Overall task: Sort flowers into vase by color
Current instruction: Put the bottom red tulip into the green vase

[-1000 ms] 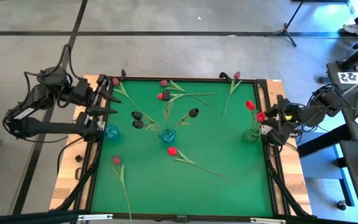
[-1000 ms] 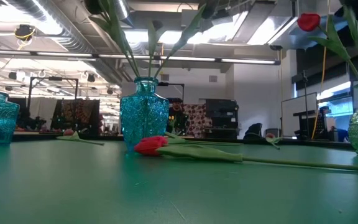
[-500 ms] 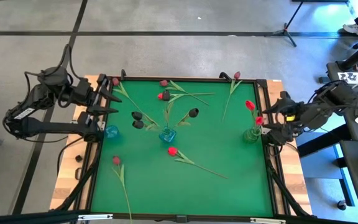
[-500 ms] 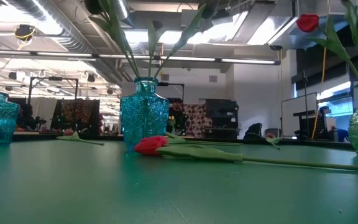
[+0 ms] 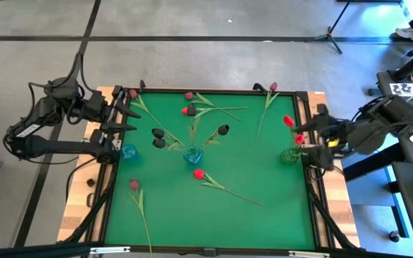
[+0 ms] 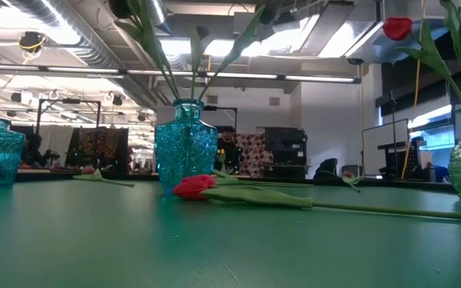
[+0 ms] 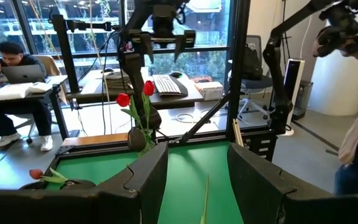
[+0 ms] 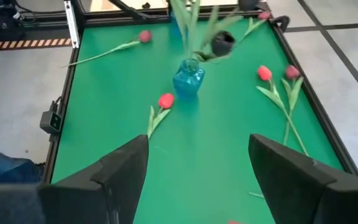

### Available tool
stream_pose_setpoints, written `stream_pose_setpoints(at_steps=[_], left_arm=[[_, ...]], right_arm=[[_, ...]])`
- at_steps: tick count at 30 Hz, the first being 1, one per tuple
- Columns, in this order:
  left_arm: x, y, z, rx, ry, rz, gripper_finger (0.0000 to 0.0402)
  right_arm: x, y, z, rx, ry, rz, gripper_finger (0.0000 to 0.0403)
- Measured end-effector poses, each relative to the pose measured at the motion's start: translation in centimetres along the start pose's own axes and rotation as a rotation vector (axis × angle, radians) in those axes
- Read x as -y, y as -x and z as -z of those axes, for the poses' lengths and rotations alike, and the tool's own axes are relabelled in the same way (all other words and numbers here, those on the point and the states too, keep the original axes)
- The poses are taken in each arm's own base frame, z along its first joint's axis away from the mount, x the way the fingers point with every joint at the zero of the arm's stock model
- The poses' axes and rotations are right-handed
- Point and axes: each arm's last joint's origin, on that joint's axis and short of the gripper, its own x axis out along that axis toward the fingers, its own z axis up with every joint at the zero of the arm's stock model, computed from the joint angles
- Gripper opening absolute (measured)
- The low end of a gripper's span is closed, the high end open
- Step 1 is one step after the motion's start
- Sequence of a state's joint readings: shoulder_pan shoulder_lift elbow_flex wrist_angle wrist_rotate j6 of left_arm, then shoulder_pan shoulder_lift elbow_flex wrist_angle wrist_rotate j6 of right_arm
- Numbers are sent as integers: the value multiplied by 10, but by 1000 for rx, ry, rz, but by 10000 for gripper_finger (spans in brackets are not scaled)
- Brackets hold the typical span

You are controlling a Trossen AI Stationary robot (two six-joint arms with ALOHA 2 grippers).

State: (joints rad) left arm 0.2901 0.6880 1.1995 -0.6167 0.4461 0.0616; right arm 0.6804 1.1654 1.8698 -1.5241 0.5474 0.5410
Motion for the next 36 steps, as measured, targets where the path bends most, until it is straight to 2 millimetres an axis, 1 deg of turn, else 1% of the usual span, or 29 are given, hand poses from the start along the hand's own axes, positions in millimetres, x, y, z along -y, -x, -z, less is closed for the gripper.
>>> stream_pose_setpoints(at_steps=[5,11,21,25,28,31,36], left_arm=[[0,0,0,0,4,0,163],[0,0,0,0,0,0,163],[0,0,0,-2,8,0,163],[1,0,0,-2,12,12,163],[1,0,0,-2,28,15,163],[0,0,0,-2,35,2,163],[2,3,0,5,85,1,163]], right_arm=[[-21,-20,-10,-5,53,-5,277],[-49,-47,-25,34,78,-28,277],[-92,-105,-29,-46,121,8,277],[-102,-131,-32,-75,59,22,277],[-105,-148,-33,-113,2,19,277],[-113,-162,-30,-154,-38,16,277],[-124,-180,-24,-221,-29,-4,277]])
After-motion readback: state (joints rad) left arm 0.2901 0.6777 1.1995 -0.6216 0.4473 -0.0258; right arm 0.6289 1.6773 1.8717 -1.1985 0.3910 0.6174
